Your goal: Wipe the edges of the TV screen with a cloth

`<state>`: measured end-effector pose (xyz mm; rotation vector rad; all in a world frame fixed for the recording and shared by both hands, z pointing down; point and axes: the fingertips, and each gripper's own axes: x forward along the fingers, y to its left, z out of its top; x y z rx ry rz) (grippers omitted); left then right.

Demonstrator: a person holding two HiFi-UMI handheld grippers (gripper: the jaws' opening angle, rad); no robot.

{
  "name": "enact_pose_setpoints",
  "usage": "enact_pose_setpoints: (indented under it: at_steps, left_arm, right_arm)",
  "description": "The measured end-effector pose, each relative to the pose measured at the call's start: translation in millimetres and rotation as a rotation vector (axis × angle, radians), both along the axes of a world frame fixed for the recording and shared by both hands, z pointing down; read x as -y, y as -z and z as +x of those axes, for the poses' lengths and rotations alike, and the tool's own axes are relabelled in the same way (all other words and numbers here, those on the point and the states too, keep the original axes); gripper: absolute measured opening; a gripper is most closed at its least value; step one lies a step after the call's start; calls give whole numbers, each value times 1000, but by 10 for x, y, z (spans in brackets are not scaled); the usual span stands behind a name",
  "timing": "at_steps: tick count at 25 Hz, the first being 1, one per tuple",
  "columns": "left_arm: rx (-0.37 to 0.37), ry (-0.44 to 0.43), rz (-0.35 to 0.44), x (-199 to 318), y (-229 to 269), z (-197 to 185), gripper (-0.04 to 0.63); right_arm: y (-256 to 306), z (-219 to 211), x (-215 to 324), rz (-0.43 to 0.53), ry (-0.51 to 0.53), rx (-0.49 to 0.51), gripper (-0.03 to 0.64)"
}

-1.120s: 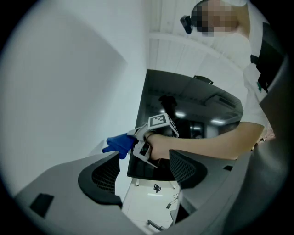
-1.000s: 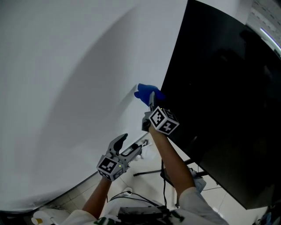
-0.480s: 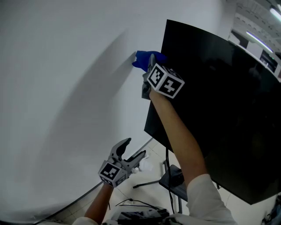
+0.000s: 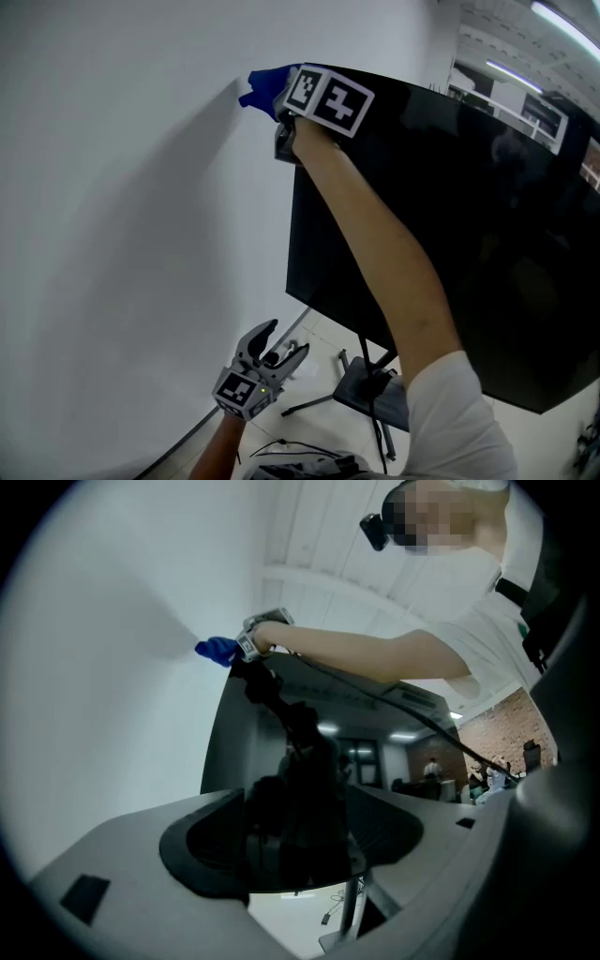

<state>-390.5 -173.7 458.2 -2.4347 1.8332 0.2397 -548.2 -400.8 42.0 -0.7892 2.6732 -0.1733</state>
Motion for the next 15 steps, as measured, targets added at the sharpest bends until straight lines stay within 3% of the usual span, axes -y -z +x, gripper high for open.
enact_pose_setpoints:
  at_steps: [5,8,11,13,15]
  left_arm:
    - [-42,-23,6,111,217,235,321]
    - [-26,-52,4,132,130,289,321]
    - [-28,-106,-3,4,116,365,321]
    - [-43,-156,-12,28,176,576,321]
    - [-10,-214,-5,173,120,859,321]
  right_arm:
    - [385,215,114,-13,8,52,57]
    - [459,453,2,47,-7,71,57]
    - [500,702,-272,104,-33,88,57]
    - [523,969,-355,122,-40,103,57]
    - [527,1288,-336,124,-39,113,57]
